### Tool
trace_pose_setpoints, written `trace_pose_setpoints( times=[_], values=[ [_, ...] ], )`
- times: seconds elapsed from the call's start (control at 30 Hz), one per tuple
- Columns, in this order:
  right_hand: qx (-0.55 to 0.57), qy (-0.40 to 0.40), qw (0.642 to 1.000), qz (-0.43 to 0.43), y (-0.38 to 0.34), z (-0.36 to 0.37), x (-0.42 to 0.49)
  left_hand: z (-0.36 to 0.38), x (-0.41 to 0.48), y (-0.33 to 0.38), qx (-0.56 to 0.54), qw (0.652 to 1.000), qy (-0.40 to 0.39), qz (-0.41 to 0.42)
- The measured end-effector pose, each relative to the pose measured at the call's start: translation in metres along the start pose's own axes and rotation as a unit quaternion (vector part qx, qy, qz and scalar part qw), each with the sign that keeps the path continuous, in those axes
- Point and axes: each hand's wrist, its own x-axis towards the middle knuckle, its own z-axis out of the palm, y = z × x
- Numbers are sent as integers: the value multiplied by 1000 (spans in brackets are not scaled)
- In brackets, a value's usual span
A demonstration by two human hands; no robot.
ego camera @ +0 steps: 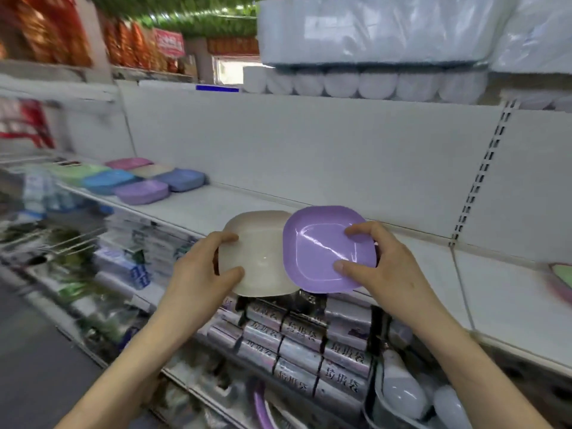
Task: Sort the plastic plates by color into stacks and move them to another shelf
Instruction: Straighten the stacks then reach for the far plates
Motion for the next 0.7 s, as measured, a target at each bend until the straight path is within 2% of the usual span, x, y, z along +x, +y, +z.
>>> trace_pose_setpoints(
  times=[0.4,0.7],
  values=[
    [62,-115,988,-81,-110,249,57,-206,-6,-166,65,988,113,-78],
    [78,-167,979,-83,-154,367,101,-288,3,-256,70,973,176,-133]
  ],
)
